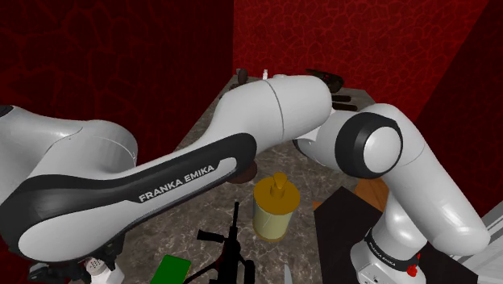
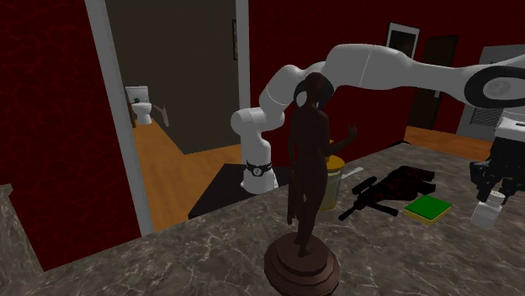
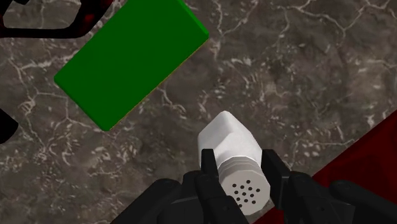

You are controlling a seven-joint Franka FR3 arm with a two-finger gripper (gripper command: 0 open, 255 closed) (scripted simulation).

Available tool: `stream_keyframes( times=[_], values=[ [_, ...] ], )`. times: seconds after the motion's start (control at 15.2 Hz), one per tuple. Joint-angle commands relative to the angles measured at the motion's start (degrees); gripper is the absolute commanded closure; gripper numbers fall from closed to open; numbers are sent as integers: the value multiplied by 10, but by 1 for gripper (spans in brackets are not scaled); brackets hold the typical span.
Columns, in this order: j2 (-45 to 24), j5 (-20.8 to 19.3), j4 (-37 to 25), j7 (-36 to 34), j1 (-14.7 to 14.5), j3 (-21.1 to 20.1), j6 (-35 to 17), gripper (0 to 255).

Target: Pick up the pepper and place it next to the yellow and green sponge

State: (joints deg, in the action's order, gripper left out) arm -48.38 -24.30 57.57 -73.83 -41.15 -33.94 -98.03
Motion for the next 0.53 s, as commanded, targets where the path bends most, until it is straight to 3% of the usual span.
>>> stream_keyframes(
  times=[0.0, 0.46],
  values=[
    [-2, -1, 12, -2, 3, 1, -13, 255],
    [-3, -2, 21, -3, 5, 1, -23, 255]
  ],
)
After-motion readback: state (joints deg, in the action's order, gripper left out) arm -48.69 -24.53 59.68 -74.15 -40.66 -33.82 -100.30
